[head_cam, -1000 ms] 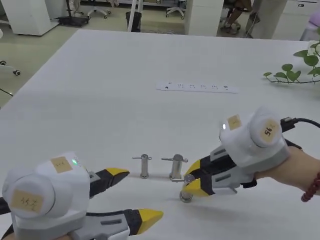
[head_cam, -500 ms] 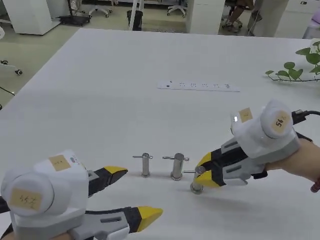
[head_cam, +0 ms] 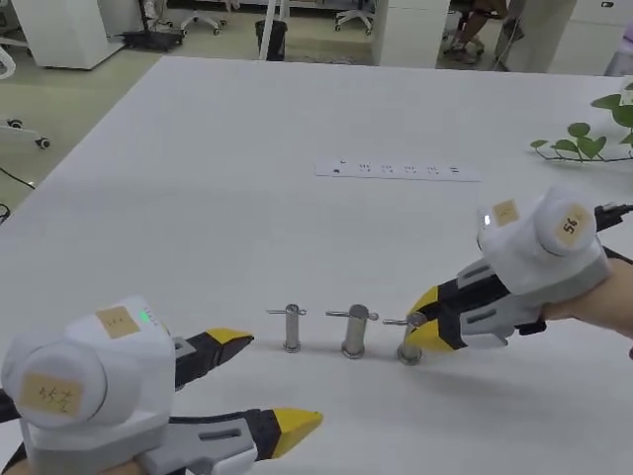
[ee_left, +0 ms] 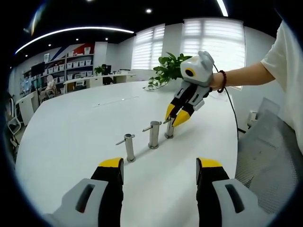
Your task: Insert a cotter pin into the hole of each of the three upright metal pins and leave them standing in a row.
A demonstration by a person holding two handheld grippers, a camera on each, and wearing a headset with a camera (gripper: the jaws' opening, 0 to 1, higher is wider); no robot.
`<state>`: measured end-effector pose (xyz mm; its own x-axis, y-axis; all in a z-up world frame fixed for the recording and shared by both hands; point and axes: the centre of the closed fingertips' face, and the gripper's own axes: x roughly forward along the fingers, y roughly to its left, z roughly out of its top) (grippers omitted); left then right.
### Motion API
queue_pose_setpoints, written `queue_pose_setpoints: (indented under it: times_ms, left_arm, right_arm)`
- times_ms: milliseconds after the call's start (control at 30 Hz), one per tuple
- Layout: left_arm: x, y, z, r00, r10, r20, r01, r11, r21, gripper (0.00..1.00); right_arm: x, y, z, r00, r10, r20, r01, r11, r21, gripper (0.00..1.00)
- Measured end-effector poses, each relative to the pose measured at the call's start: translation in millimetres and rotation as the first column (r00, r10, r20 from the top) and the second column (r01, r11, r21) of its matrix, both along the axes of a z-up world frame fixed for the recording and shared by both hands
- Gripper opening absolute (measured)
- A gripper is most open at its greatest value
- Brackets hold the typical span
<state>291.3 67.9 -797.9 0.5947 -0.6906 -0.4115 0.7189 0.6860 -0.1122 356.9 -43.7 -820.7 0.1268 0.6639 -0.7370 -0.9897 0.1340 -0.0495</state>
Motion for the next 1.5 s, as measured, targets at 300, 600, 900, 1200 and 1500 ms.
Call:
queue_pose_setpoints:
  times_ms: [300, 600, 900, 1200, 1500]
  left_arm:
    - [-0.3, 1.5, -1.7, 1.0, 0.001, -0.005, -0.001, 1.0, 0.007, 0.61]
    - [-0.3, 2.3, -2.0, 1.0, 0.006, -0.007, -0.005, 1.0, 0.012, 0.61]
    - [-0.3, 3.5, -1.1, 1.0, 0.014, -0.007, -0.014, 1.0, 0.018, 0.63]
    - [2.0, 7.2, 0.6, 0.999, 0.038, -0.005, -0.038, 0.999, 0.02, 0.64]
    - [7.7, 14.4, 5.7, 0.996, 0.087, -0.014, -0.086, 0.996, 0.006, 0.64]
  right_arm:
    - [4.3, 1.9, 0.2, 1.0, 0.02, -0.002, -0.02, 1.0, 0.008, 0.14]
    - [9.8, 1.2, -1.5, 0.999, 0.017, -0.037, -0.015, 0.999, 0.048, 0.15]
    - [9.0, 1.3, -7.5, 0.998, -0.008, -0.06, 0.011, 0.999, 0.049, 0.17]
    - [7.2, 0.0, -2.3, 0.992, -0.095, -0.084, 0.103, 0.99, 0.094, 0.24]
    - [5.6, -8.3, 7.3, 0.956, -0.265, -0.127, 0.28, 0.951, 0.127, 0.38]
